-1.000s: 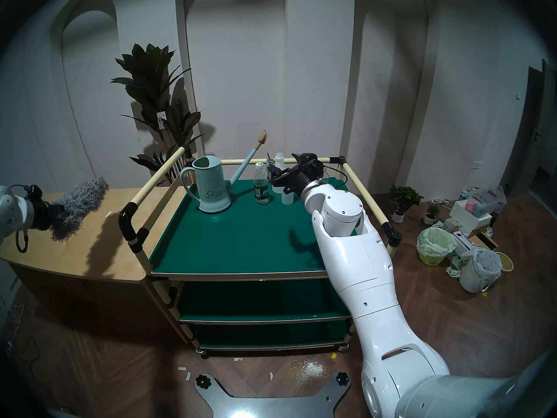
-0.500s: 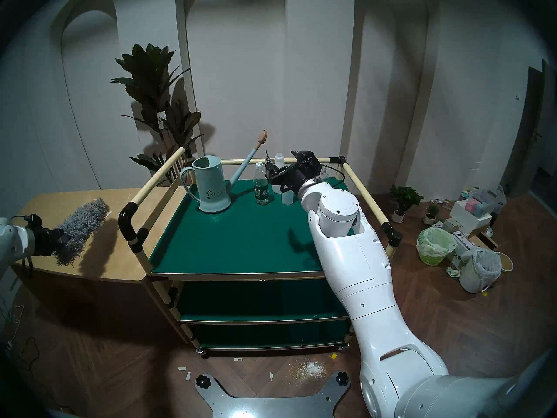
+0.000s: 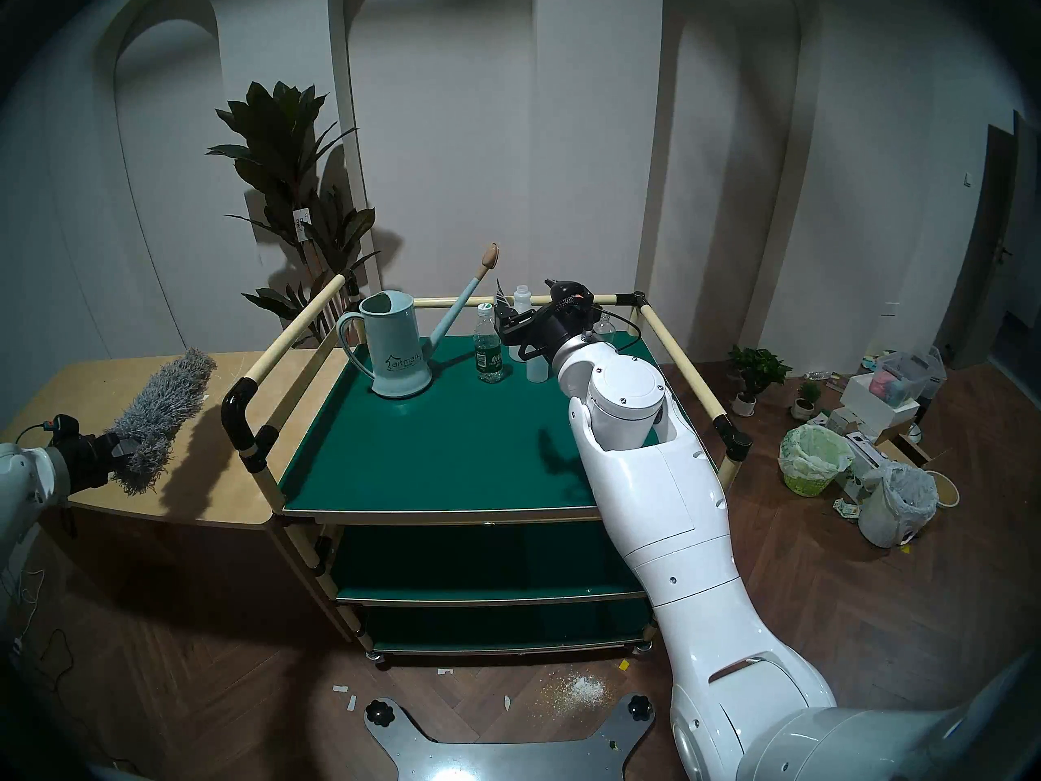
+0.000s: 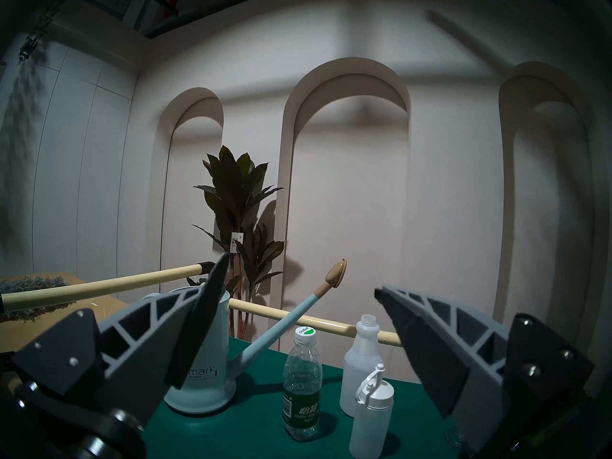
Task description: Dust the shelf with the duster
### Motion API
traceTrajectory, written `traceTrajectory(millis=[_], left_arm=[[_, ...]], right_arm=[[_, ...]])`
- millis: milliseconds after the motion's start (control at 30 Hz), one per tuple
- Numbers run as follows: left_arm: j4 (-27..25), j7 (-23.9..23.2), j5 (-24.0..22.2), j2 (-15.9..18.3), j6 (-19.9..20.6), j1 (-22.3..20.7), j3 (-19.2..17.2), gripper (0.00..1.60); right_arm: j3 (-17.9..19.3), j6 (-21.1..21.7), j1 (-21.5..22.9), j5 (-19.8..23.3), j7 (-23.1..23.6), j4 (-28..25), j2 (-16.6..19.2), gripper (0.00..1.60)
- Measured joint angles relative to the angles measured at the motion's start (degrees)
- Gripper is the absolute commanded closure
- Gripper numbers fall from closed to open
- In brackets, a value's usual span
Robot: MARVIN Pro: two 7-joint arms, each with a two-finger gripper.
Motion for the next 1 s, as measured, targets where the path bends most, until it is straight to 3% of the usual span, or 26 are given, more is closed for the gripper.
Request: traceTrajectory(millis=[533, 733, 1000], left_arm=[[0.4, -15.2, 11.4, -3.3, -14.3, 4.2, -0.5, 1.6], [3.8, -18.3, 17.2, -3.9, -19.1, 2.0, 4.1, 1.6], [5.6, -17.6, 19.7, -3.9, -19.4, -1.9, 8.5, 1.6]], right_arm=[[-0.5, 0.5, -4.8, -2.5, -7.0, -5.7, -1.0, 0.0], [-1.2, 2.5, -6.7, -3.8, -11.0, -8.2, -1.9, 0.0], [-1.8, 4.3, -8.0, -4.6, -13.3, -9.7, -2.5, 0.0]])
